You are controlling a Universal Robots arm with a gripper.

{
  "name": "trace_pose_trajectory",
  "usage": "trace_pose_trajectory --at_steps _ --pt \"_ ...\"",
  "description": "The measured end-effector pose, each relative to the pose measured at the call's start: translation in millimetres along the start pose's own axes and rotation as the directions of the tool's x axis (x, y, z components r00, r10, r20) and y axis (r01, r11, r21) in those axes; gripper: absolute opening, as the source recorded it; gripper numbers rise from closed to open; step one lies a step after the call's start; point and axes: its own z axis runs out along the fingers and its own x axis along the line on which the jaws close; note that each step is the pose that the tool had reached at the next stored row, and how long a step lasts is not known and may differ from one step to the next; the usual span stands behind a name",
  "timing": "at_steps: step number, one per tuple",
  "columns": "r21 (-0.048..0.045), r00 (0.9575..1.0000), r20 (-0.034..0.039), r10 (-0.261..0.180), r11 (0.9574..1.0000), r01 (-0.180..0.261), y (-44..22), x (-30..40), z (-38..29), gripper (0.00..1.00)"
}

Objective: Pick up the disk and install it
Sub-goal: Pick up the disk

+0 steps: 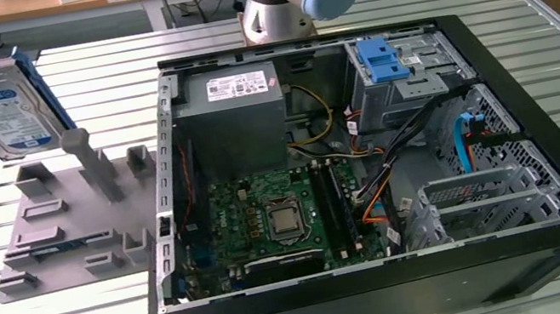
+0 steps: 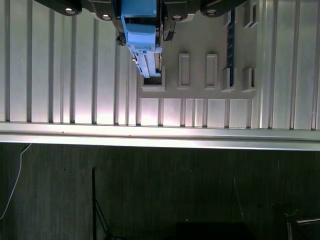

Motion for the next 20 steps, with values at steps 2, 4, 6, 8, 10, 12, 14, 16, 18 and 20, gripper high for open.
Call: trace_pose_trajectory --at_steps 2,4,6,8,10,12,14,16,18,20 --pt "0.0000 1.0000 0.0000 0.000 1.0000 0.000 0.0 0.0 -0.7 0.36" --pt "-0.0001 1.0000 0.0000 0.000 1.0000 0.000 0.0 0.0 -1.4 0.36" --pt "0.0000 1.0000 0.0000 0.000 1.0000 0.000 0.0 0.0 -2.0 0.36" --pt "0.0000 1.0000 0.0000 0.000 1.0000 0.000 0.0 -0.1 -2.7 0.36" --pt "0.0001 1.0000 0.0001 0.000 1.0000 0.000 0.1 -0.1 -3.3 0.36" --pt "0.0000 1.0000 0.0000 0.000 1.0000 0.000 0.1 -0.1 -4.0 0.36" --pt "-0.0001 1.0000 0.0000 0.000 1.0000 0.000 0.1 -0.1 -4.7 0.36" --pt "0.0000 1.0000 0.0000 0.000 1.0000 0.000 0.1 -0.1 -5.3 0.36" --pt "-0.0001 1.0000 0.0000 0.000 1.0000 0.000 0.1 -0.1 -6.0 0.36" --pt "0.0000 1.0000 0.0000 0.000 1.0000 0.000 0.1 -0.1 -6.6 0.36"
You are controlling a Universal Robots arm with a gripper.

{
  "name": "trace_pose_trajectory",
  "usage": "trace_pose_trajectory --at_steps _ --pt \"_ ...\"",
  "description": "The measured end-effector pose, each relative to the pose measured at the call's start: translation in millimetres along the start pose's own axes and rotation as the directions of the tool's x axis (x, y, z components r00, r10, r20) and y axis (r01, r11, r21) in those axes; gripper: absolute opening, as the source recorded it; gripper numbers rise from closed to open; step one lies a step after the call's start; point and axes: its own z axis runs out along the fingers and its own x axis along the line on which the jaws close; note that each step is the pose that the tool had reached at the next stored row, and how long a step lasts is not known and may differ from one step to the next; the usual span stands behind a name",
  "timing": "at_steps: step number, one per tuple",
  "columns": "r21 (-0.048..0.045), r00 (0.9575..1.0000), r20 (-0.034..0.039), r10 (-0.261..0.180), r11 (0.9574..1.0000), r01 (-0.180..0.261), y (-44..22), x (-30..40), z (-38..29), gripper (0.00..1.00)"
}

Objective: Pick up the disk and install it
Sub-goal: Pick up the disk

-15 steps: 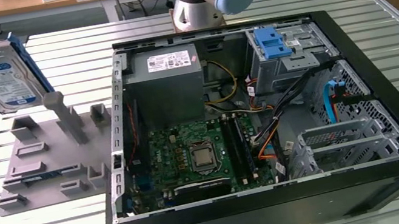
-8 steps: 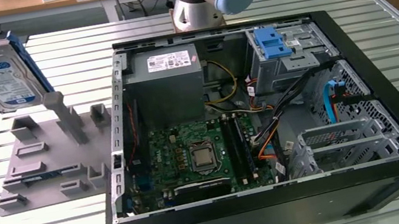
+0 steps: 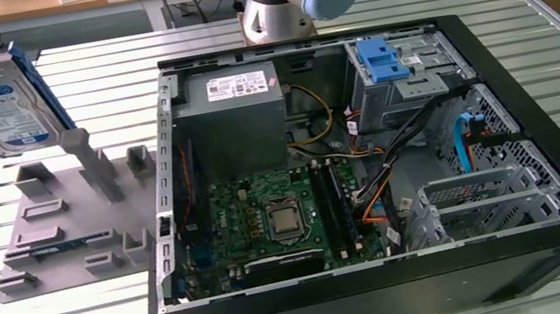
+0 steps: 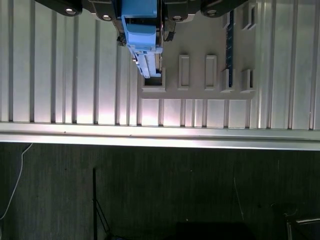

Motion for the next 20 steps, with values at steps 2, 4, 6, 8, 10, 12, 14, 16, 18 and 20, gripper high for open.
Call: trace_pose_trajectory --at_steps 2,4,6,8,10,12,14,16,18,20 --pt "-0.0001 1.0000 0.0000 0.000 1.0000 0.000 0.0 0.0 -0.6 0.36" --pt "-0.0001 1.0000 0.0000 0.000 1.0000 0.000 0.0 0.0 -1.2 0.36" --pt "0.0000 1.0000 0.0000 0.000 1.0000 0.000 0.0 0.0 -1.8 0.36" --pt "-0.0001 1.0000 0.0000 0.000 1.0000 0.000 0.0 -0.1 -2.4 0.36" --pt "-0.0001 1.0000 0.0000 0.000 1.0000 0.000 0.0 0.0 -3.0 0.36" --pt "-0.0001 1.0000 -0.0001 0.000 1.0000 0.000 0.1 -0.1 -3.7 0.36" --pt "-0.0002 1.0000 -0.0001 0.000 1.0000 0.000 0.1 -0.1 -4.5 0.36" --pt "-0.0001 1.0000 0.0000 0.000 1.0000 0.000 0.1 -0.1 -5.3 0.36" --pt "-0.0001 1.0000 0.0000 0.000 1.0000 0.000 0.1 -0.1 -6.1 0.36" --pt "0.0000 1.0000 0.0000 0.000 1.0000 0.000 0.1 -0.1 -6.9 0.36"
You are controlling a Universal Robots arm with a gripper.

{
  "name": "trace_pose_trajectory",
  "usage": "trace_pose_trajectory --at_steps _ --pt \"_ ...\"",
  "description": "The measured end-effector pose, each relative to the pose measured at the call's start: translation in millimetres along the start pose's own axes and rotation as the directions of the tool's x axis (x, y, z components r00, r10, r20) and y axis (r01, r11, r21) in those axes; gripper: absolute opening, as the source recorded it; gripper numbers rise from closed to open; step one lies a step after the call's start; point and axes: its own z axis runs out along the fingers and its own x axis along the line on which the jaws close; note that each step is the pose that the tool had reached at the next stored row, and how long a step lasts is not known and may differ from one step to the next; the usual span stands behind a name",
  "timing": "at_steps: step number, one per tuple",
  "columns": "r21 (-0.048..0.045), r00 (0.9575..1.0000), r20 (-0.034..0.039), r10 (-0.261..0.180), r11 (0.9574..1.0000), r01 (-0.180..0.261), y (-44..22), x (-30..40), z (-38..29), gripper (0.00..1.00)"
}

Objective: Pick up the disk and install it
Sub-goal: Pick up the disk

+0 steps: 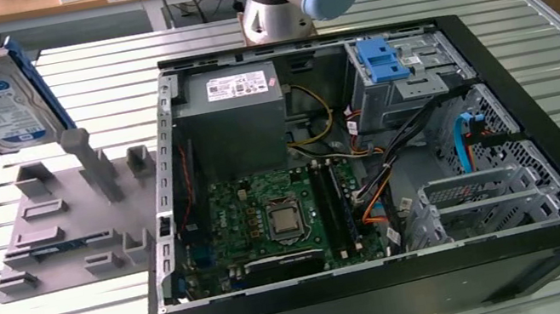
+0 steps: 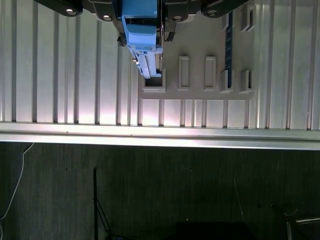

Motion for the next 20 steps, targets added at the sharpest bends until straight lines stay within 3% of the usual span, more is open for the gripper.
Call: trace_pose_trajectory --at_steps 20 --pt "0.0000 1.0000 0.0000 0.000 1.0000 0.000 0.1 -0.2 -8.5 0.36"
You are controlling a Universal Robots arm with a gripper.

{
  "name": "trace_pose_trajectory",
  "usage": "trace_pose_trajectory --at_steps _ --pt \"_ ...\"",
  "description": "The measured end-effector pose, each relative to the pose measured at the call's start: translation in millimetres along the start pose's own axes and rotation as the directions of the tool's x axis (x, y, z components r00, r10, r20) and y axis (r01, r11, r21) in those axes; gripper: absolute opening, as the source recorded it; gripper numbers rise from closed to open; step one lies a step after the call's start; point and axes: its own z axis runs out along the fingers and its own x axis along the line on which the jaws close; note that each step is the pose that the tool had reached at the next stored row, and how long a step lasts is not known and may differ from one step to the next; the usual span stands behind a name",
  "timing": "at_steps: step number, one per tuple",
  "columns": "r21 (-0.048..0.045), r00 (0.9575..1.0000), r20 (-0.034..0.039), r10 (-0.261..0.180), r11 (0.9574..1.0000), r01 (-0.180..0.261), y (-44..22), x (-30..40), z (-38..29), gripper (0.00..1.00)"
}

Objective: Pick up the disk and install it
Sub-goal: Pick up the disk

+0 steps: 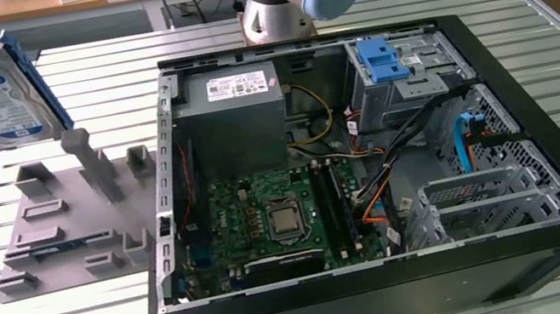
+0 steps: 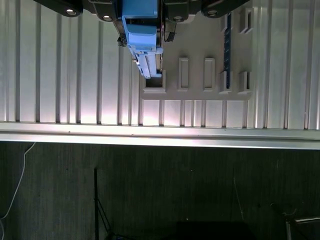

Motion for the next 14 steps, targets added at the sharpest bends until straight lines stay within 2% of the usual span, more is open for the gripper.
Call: trace_pose_trajectory --at_steps 14 --pt "0.0000 1.0000 0.0000 0.000 1.0000 0.000 0.1 -0.1 -5.6 0.36"
